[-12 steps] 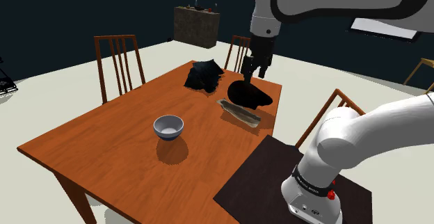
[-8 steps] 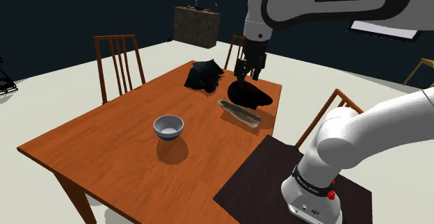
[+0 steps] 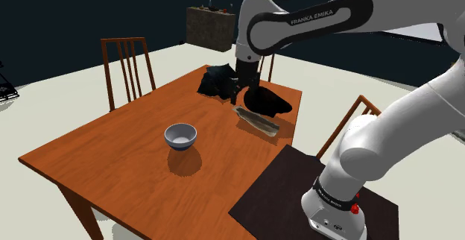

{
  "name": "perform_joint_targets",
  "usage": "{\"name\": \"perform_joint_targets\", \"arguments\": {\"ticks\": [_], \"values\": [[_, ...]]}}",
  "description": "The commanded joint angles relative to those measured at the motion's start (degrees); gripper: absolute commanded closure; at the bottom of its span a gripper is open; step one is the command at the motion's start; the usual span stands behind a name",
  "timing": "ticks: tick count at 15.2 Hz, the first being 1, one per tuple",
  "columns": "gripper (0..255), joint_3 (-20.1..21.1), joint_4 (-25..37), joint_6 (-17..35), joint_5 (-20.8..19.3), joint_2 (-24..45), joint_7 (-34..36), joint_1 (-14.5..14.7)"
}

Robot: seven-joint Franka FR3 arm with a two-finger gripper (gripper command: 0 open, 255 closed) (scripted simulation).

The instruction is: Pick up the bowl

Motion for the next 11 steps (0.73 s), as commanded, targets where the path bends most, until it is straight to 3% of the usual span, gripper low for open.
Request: {"name": "perform_joint_targets", "arguments": {"ticks": [1,11], "values": [[0,0.4,0.3,3.7,0.2,3.7,0.8,0.0],[0,1.7,9.8,17.7,-0.9,25.8,4.5,0.0]]}}
